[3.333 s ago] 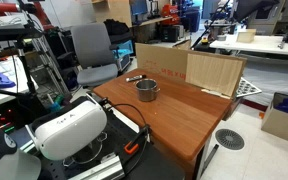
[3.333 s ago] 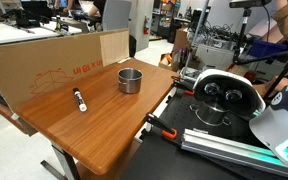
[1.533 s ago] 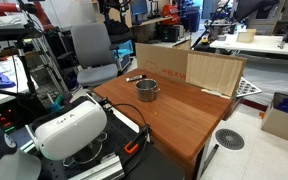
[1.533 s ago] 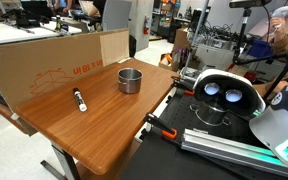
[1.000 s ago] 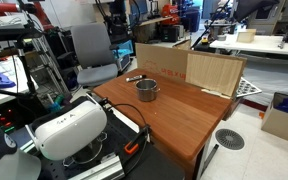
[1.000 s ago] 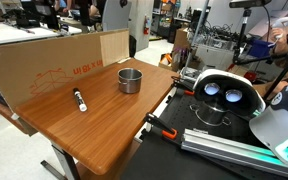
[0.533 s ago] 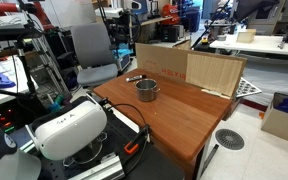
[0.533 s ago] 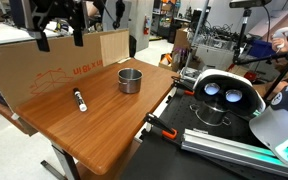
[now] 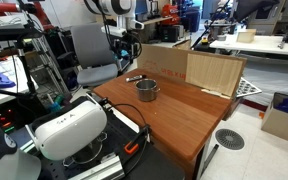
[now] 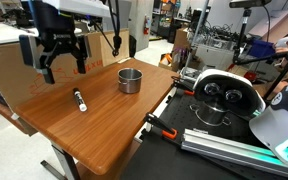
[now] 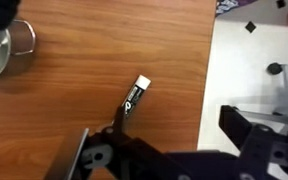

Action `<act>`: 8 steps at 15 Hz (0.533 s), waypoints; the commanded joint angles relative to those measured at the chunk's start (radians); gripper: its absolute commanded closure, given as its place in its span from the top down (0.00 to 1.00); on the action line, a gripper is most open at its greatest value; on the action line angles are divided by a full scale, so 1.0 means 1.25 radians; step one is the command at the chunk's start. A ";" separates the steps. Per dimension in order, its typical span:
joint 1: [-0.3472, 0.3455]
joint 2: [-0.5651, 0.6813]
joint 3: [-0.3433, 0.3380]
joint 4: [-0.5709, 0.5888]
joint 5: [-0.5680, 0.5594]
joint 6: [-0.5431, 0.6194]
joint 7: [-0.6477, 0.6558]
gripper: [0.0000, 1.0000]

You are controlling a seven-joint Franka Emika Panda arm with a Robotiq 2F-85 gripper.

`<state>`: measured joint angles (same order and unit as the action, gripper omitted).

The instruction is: Pick up the marker and put it inside the silver pot

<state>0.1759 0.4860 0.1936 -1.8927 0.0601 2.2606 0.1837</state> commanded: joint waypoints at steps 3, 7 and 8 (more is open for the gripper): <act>0.041 0.071 -0.043 0.062 -0.002 0.007 0.058 1.00; 0.070 0.131 -0.075 0.123 -0.020 -0.014 0.123 1.00; 0.078 0.150 -0.083 0.142 -0.025 -0.025 0.138 1.00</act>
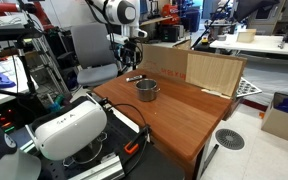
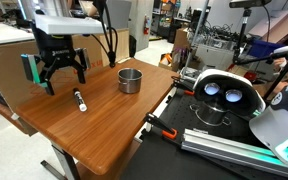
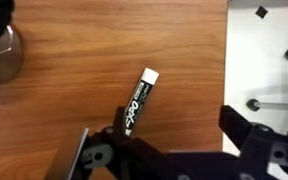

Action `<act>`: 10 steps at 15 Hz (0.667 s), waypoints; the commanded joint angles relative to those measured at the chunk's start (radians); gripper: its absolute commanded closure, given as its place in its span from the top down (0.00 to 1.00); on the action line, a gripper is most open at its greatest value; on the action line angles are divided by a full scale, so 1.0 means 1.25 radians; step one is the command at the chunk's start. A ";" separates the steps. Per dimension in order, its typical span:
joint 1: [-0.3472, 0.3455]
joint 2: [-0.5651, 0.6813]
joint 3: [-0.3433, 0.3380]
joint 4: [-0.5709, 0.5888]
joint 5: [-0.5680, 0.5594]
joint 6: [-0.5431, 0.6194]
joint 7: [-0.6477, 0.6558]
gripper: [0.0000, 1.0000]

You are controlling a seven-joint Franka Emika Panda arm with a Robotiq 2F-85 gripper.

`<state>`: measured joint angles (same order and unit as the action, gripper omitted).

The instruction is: Pick up the marker and put it inside the silver pot

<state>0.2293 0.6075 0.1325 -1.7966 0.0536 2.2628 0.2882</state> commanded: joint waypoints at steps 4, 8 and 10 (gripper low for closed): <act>0.060 0.110 -0.061 0.114 -0.035 -0.040 0.102 1.00; 0.076 0.149 -0.079 0.152 -0.039 -0.041 0.130 1.00; 0.080 0.164 -0.086 0.169 -0.040 -0.053 0.139 1.00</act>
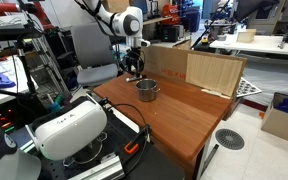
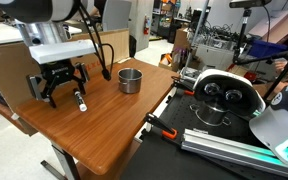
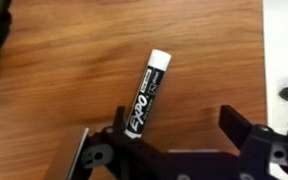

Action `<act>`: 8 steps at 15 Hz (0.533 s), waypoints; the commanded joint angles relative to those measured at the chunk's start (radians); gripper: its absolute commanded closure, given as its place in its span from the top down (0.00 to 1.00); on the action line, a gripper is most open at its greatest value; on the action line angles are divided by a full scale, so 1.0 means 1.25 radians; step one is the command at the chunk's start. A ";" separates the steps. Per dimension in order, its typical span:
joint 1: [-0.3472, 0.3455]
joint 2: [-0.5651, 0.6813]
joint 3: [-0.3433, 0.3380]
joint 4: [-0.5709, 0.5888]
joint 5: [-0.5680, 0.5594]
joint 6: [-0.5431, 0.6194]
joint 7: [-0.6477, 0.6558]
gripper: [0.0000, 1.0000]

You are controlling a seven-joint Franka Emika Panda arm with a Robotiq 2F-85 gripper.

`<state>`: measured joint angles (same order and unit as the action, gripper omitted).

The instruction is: Pick up the marker and put it inside the silver pot

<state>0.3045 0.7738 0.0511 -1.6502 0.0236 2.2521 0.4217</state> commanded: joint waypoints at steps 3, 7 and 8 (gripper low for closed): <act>0.025 0.047 -0.028 0.071 -0.019 -0.056 0.042 1.00; 0.026 0.063 -0.032 0.093 -0.019 -0.079 0.042 0.56; 0.025 0.063 -0.031 0.097 -0.018 -0.086 0.041 0.50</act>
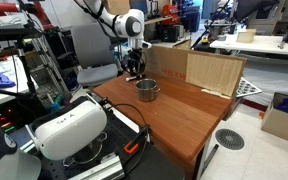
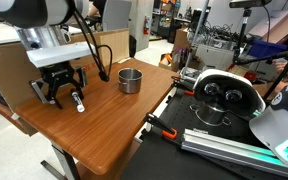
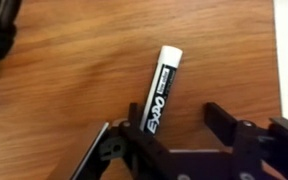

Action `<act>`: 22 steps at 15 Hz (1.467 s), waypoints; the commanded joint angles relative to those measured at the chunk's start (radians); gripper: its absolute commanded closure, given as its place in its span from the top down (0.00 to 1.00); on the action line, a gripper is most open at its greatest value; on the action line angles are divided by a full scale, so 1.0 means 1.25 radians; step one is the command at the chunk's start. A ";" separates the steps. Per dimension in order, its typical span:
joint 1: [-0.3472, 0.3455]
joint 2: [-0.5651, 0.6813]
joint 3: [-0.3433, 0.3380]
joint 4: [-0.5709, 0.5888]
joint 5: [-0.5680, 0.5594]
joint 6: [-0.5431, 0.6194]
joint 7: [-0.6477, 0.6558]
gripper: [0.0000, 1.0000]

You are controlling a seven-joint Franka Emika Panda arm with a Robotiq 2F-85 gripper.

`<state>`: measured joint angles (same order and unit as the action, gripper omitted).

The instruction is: Pick up the marker and put it inside the silver pot

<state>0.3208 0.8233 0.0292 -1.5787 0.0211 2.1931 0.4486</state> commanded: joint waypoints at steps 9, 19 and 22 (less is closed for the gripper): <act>-0.002 0.026 -0.001 0.067 -0.002 -0.087 0.001 0.05; -0.019 -0.046 0.028 0.026 0.008 -0.104 -0.075 0.05; -0.040 -0.103 0.047 -0.008 0.026 -0.115 -0.130 0.05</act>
<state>0.3092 0.7707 0.0534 -1.5264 0.0286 2.0629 0.3556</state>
